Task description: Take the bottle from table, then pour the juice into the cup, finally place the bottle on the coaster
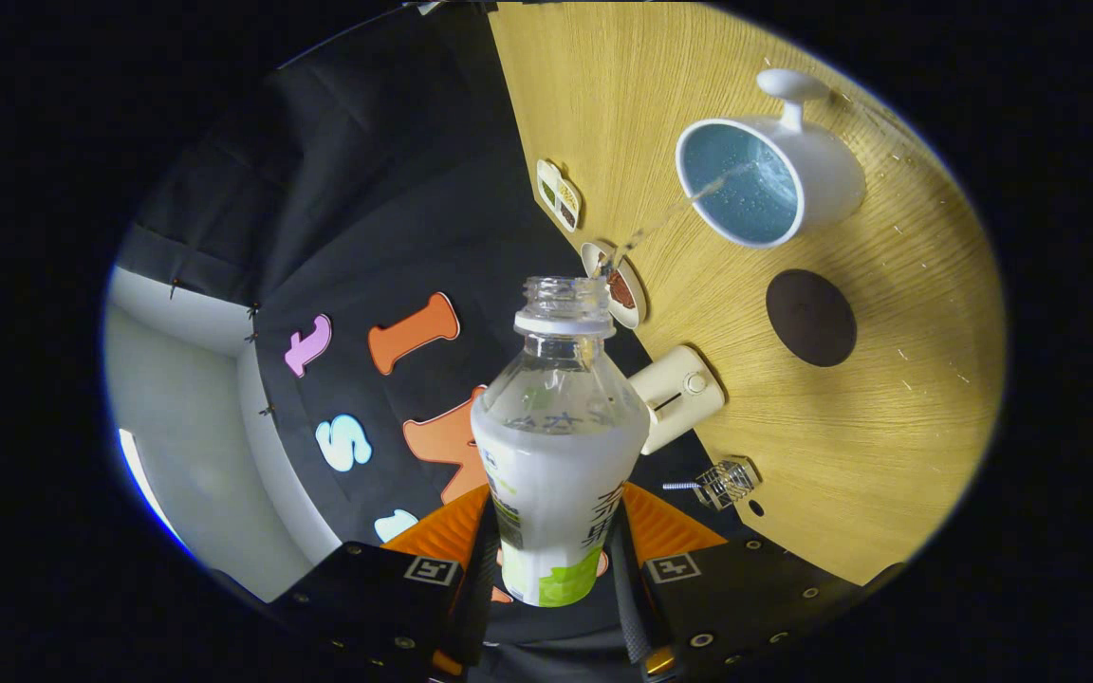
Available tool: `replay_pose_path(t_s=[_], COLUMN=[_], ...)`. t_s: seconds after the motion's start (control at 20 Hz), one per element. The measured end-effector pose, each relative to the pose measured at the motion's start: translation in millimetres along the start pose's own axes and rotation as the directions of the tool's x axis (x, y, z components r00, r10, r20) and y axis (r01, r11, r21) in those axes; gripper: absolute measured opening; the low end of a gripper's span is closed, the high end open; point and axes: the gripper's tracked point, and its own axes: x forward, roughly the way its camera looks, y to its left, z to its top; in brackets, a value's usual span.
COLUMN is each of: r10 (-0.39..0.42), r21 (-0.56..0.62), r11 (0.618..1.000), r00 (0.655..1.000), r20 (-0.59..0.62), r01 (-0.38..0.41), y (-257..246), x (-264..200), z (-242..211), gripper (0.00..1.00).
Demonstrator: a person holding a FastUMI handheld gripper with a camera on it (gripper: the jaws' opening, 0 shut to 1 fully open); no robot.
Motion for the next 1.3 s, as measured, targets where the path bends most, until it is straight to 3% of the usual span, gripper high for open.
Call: replay_pose_path(t_s=[1.3], r10=[0.062], r21=[0.160], r11=[0.985], r00=[0.998], r20=[0.018], r01=[-0.064], y=[9], x=[-10], z=[13], gripper=[0.57])
